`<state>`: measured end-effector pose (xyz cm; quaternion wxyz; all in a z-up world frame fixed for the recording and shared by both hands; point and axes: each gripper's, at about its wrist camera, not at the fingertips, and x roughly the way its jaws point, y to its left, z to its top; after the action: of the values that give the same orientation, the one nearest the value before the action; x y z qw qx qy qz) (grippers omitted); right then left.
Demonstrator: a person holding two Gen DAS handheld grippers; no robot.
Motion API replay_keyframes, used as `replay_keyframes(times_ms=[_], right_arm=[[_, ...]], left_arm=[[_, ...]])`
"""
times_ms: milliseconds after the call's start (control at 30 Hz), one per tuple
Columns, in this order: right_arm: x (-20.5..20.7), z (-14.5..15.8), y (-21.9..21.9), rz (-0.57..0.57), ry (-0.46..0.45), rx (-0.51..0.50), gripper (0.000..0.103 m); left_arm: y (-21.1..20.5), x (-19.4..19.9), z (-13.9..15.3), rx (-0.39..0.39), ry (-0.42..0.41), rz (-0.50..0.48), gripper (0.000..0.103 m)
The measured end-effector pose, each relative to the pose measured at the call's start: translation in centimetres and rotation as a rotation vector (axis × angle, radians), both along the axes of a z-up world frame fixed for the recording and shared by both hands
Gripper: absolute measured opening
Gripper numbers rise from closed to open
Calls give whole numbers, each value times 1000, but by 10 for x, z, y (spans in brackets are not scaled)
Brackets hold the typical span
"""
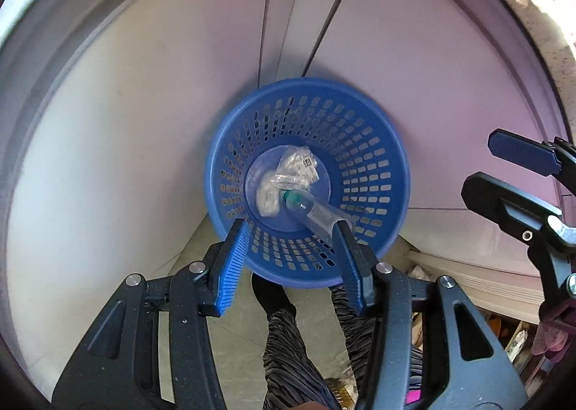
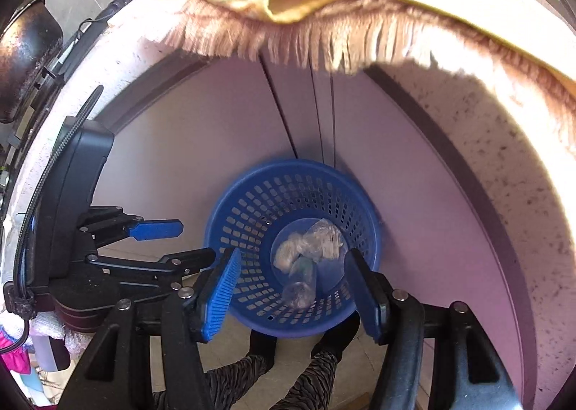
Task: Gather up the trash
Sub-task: 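Open both grippers to drop the bag and bottle into the basket, then raise both tools back over the counter toward the paper cup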
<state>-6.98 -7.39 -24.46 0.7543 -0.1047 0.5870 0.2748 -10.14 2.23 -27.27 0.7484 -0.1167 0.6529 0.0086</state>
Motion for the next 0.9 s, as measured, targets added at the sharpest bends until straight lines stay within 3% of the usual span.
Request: replay_keyframes(times_ms=[467,733,900], right_arm=[[-6,72,-22,22,-52,104,76],[10,122,-47,3,-86,182,80],[31,155,-65,-24,-146,215,90]], left_arm=[[8,-11,73,4,-133,43,49],[13,3,121,24,-232,72,49],[18,22,151,32,-302,102,49]])
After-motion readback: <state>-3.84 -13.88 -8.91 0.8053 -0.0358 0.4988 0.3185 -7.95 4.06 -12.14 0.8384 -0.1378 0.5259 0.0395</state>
